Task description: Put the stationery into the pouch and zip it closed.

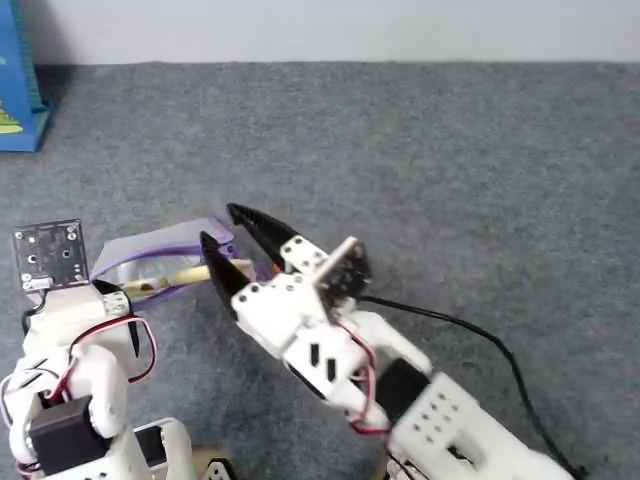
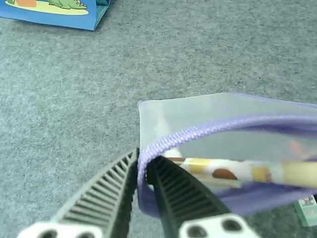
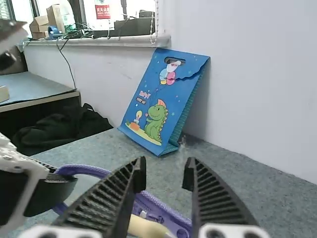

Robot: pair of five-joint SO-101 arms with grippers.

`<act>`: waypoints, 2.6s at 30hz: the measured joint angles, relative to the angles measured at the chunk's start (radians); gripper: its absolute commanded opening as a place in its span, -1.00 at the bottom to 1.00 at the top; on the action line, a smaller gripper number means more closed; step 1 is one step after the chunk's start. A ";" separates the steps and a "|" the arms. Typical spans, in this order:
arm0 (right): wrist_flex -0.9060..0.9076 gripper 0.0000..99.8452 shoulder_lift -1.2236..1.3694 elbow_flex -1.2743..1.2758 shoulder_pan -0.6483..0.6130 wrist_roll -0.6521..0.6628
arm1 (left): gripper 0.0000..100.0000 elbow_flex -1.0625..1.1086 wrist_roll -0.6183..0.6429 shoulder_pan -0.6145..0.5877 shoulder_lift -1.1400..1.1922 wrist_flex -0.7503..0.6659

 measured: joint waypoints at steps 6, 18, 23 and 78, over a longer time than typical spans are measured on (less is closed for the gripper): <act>0.057 -0.96 -0.086 0.000 -0.023 -0.028 | -0.98 0.000 0.000 0.000 0.002 0.000; 0.311 -0.96 -0.201 -0.029 0.153 -0.092 | -0.98 0.000 0.000 0.000 0.002 0.000; 0.448 -0.96 -0.218 -0.029 0.219 -0.098 | -0.98 0.000 0.000 0.000 0.002 0.000; 0.867 -0.54 0.692 -0.420 0.160 -0.161 | -0.97 0.000 -0.015 -0.239 0.002 0.000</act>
